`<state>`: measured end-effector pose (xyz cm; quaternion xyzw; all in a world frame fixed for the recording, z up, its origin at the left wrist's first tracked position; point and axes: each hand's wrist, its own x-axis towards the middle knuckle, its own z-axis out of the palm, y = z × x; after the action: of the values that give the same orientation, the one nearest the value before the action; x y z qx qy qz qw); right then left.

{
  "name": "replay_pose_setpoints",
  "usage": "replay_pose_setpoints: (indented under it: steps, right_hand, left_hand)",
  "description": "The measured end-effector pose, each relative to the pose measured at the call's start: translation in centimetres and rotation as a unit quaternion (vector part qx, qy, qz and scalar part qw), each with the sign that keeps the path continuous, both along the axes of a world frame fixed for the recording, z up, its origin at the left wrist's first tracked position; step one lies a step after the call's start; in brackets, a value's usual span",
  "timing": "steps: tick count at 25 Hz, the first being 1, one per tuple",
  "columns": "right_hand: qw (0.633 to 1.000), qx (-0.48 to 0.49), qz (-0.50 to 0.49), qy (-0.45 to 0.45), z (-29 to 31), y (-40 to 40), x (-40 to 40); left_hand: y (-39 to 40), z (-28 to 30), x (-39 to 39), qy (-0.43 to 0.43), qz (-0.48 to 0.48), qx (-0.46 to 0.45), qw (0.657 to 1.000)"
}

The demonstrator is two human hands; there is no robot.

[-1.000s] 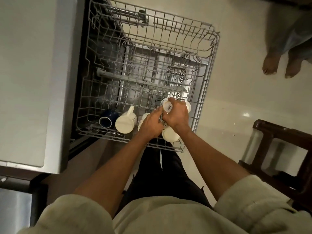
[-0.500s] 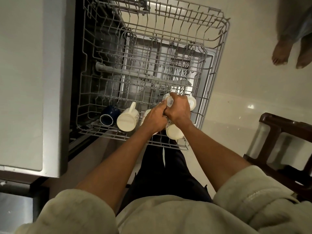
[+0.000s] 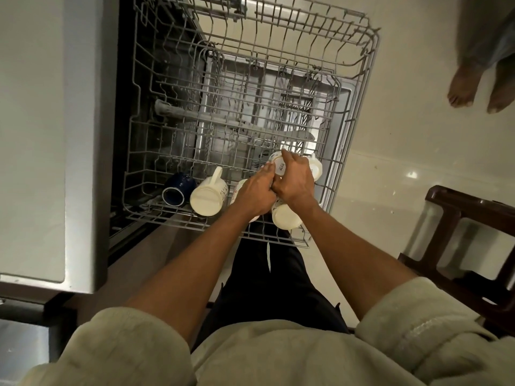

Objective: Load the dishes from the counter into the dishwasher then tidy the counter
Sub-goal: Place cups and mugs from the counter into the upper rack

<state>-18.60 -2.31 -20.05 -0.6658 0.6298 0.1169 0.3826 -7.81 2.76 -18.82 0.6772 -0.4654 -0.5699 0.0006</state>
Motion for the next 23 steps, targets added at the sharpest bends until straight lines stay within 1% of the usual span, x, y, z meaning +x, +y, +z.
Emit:
replay_pose_setpoints:
  steps: [5,8,16,19,23]
  right_hand:
    - [0.998,-0.033,0.051,0.033,0.6,1.7,-0.6]
    - [0.995,-0.046,0.081,0.034,0.4,2.7,-1.0]
    - [0.992,-0.023,0.113,0.051,0.0,2.6,-1.0]
    - [0.992,-0.021,0.117,0.047,0.3,3.0,-1.0]
    - [0.989,-0.051,0.129,0.043,1.3,4.0,-1.2]
  left_hand:
    - [0.3,-0.3,-0.3,-0.038,-0.031,-0.043,0.998]
    - [0.3,0.1,-0.5,-0.046,-0.057,-0.042,0.996]
    - [-0.2,-0.3,-0.4,-0.075,-0.135,-0.028,0.988]
    - [0.0,-0.1,-0.4,-0.075,-0.136,-0.029,0.987]
    - [0.4,0.5,-0.4,-0.077,-0.123,-0.038,0.989]
